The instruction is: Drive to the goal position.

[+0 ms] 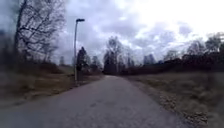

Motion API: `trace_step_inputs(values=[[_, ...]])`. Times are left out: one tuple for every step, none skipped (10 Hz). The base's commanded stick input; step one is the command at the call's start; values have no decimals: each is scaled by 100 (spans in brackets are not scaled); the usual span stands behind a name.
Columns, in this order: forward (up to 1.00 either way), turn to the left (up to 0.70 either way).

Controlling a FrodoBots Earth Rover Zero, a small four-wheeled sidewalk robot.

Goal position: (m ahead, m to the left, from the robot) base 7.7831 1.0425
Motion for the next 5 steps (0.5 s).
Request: trace_step_inputs(values=[[50,0],[50,0],[50,0],[50,0],[50,0]])
